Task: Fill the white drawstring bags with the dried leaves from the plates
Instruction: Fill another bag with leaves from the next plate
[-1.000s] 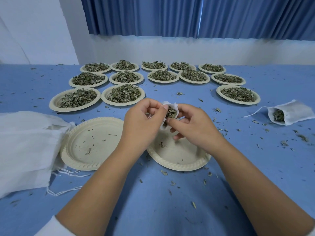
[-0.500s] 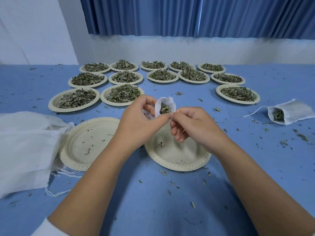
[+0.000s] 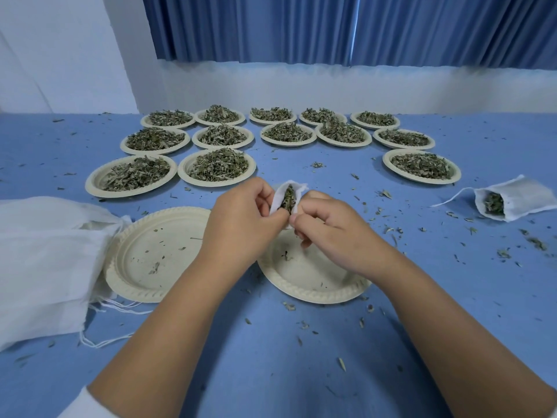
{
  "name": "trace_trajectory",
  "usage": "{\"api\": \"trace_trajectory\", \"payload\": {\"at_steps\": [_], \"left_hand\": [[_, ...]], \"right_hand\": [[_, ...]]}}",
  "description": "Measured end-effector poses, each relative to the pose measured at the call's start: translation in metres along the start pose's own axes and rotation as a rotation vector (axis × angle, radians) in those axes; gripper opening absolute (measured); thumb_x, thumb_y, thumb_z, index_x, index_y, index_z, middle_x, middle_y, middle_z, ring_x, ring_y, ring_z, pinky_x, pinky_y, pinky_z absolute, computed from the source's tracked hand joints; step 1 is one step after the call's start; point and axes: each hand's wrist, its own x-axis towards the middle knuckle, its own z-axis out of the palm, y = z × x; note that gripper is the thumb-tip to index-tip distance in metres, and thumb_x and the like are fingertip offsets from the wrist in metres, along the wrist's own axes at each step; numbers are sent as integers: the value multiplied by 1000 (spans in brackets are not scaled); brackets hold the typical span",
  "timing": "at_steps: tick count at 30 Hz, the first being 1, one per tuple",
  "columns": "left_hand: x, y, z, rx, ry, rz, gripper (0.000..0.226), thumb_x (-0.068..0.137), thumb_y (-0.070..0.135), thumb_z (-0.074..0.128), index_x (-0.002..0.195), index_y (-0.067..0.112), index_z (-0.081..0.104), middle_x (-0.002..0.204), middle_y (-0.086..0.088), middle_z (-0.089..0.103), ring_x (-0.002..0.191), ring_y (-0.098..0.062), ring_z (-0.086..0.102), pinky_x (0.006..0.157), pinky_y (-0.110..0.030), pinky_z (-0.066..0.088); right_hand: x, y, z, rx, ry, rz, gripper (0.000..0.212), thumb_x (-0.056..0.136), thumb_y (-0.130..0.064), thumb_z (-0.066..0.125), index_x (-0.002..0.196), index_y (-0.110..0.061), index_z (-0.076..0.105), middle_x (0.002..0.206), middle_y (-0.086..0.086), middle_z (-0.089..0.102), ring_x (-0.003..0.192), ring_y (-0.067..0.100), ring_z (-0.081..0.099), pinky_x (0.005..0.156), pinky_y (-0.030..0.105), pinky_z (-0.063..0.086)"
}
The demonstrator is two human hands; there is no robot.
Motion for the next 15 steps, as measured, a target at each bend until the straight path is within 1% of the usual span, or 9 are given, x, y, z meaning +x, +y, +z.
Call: {"api": "trace_trajectory", "payload": {"at_steps": [1, 3, 5, 7, 9, 12, 15], "left_hand": [[0, -1, 0, 22, 5, -5, 15, 75, 19, 69, 70, 19, 55, 62, 5, 55, 56, -4, 46, 53, -19, 36], [1, -3, 1, 56, 27, -30, 19, 76, 20, 67, 66, 21, 51, 60, 5, 55, 55, -6, 46, 50, -23, 35], [1, -5, 1, 78, 55, -55, 24, 76, 19, 65, 62, 23, 46, 55, 7, 50, 53, -2, 46, 46, -21, 32], [2, -6, 0, 100, 67, -73, 24, 77, 18, 63, 62, 24, 45, 53, 8, 48, 52, 1, 46, 45, -19, 33], [4, -8, 0, 82, 41, -89, 19, 78, 19, 63, 66, 22, 49, 58, 8, 51, 52, -2, 46, 46, -19, 33], [6, -6, -1, -101, -25, -113, 13, 77, 15, 67, 73, 19, 55, 65, 9, 53, 50, 0, 43, 49, -14, 34], [7, -3, -2, -258, -34, -147, 12, 76, 17, 70, 78, 21, 59, 66, 11, 52, 45, 3, 42, 46, -8, 33]], "right_hand": [[-1, -1, 0, -4, -17, -12, 28, 93, -12, 56, 67, -1, 54, 81, 0, 48, 79, 31, 55, 80, 52, 50], [-2, -4, 1, -26, -65, -52, 27, 93, -8, 55, 70, 5, 52, 85, 11, 48, 82, 34, 53, 82, 53, 46], [-4, -7, 4, -25, -104, -77, 28, 94, -5, 55, 71, 9, 49, 89, 18, 47, 82, 38, 51, 80, 54, 45], [-5, -8, 6, -15, -108, -78, 28, 94, -5, 55, 70, 9, 49, 90, 17, 47, 82, 38, 50, 79, 52, 45], [-4, -8, 6, 4, -65, -63, 29, 94, -5, 55, 70, 8, 50, 88, 16, 48, 82, 38, 52, 81, 53, 46], [-1, -4, 5, 34, 27, -23, 29, 95, -9, 55, 67, 1, 52, 84, 3, 49, 82, 34, 55, 82, 54, 48], [1, -1, 4, 28, 61, 13, 28, 94, -13, 55, 71, 3, 54, 89, -2, 51, 85, 25, 55, 84, 53, 49]]}}
